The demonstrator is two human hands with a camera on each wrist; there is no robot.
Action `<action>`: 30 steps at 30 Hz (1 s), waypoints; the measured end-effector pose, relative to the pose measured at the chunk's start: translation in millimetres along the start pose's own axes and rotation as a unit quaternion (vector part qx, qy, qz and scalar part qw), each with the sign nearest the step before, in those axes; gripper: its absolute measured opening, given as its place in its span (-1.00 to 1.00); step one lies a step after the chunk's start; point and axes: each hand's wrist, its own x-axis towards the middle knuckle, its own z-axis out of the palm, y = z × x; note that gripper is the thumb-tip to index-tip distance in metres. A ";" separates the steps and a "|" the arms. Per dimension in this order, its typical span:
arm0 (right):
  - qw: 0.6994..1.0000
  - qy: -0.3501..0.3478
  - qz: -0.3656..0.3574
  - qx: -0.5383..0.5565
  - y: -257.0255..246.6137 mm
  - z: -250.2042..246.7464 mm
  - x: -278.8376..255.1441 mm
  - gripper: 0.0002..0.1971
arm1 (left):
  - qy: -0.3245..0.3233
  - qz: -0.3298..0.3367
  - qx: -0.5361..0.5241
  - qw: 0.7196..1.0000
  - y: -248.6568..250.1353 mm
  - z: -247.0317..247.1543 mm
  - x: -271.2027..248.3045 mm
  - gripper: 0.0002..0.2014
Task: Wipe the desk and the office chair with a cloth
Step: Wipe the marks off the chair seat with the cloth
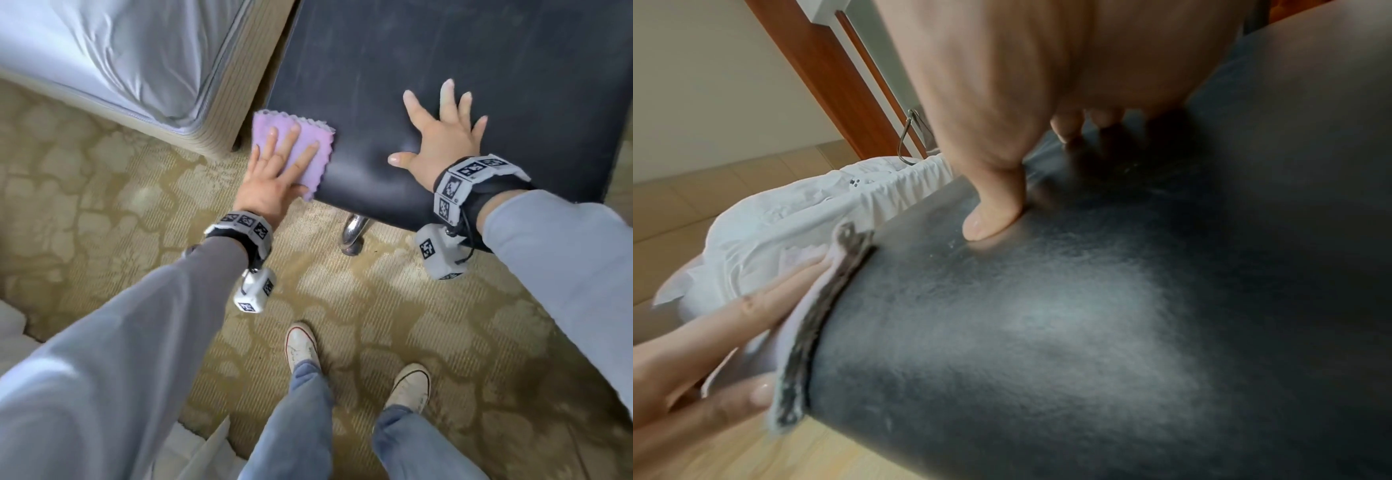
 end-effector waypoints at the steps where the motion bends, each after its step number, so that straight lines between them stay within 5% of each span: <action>1: 1.000 0.001 -0.003 0.001 -0.5 0.4 -1.4 -0.11 | -0.002 -0.012 -0.005 1.000 -10.8 -2.2 -1.5 -0.27; 5: 1.000 0.004 -0.002 0.001 -5.6 1.4 -2.0 -0.13 | 0.007 0.001 0.005 1.000 -17.1 -8.3 3.3 -0.25; 11: 1.000 0.021 -0.002 0.002 -4.9 6.4 -1.6 -0.21 | -0.013 0.215 0.083 0.973 66.9 7.5 19.5 -0.33; 14: 1.000 0.019 -0.007 -0.001 -0.6 4.9 -3.5 -0.22 | -0.053 0.210 0.106 0.970 75.9 4.6 14.4 -0.29; 16: 1.000 0.015 -0.008 -0.003 1.0 4.0 -4.9 -0.19 | -0.026 0.208 0.119 0.970 52.1 1.5 13.6 -0.10; 22: 1.000 0.015 -0.008 0.000 1.2 5.2 -6.6 -0.17 | -0.043 0.017 0.019 0.999 -15.6 -24.7 16.6 0.07; 25: 1.000 0.011 -0.002 0.006 0.0 3.8 -5.6 -0.16 | -0.069 -0.011 0.027 0.997 8.2 -25.9 16.1 0.12; 30: 1.000 -0.002 -0.010 -0.008 4.4 1.8 -6.2 -0.15 | -0.114 0.069 0.085 0.987 83.9 -10.4 5.8 -0.14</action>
